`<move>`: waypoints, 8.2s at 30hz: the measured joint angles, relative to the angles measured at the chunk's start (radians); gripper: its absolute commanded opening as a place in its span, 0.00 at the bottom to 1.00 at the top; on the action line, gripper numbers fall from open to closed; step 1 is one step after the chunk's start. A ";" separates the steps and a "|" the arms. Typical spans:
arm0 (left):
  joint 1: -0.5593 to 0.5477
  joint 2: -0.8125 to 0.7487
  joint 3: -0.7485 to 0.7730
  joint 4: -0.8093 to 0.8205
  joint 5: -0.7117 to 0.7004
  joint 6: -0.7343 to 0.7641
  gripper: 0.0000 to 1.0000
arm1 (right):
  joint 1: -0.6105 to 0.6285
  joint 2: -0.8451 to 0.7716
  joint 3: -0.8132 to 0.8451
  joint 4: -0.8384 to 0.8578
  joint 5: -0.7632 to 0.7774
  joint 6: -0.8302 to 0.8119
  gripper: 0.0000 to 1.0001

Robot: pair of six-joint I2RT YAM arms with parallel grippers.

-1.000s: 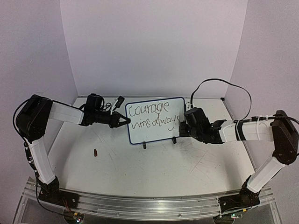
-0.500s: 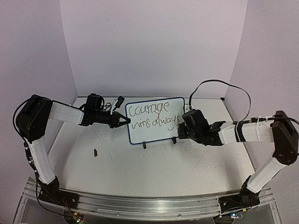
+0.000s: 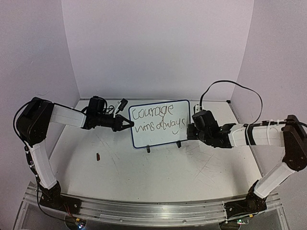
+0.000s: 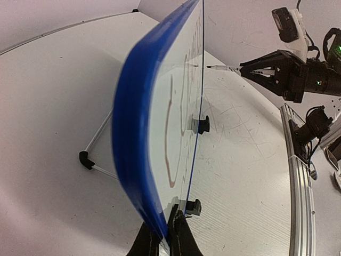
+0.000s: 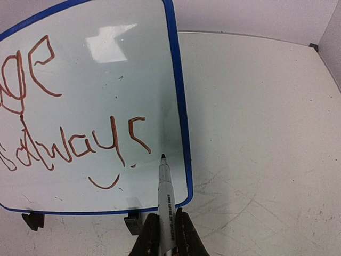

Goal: Write a sentence on the whiteboard
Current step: Write a sentence on the whiteboard, then pick up the pen cap from the center of the board, then insert the pen cap into the whiteboard marker.

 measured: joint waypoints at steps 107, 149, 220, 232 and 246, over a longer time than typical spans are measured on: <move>-0.409 -0.541 -0.330 -0.642 -1.022 -0.555 0.00 | -0.013 -0.443 -0.120 -0.085 -0.352 -0.304 0.00; -0.581 -0.382 -0.373 0.292 -1.040 0.632 0.00 | 0.108 -0.006 0.488 -0.473 -0.776 0.000 0.00; -0.620 -0.377 -0.346 0.121 -1.166 0.686 0.00 | 0.133 0.291 0.686 -0.544 -0.818 0.039 0.00; -0.704 -0.393 -0.357 0.005 -1.328 0.698 0.00 | 0.167 0.316 0.637 -0.484 -0.843 0.083 0.00; -0.801 -0.413 -0.368 0.029 -1.403 0.660 0.00 | 0.179 0.160 0.418 -0.332 -0.805 0.130 0.45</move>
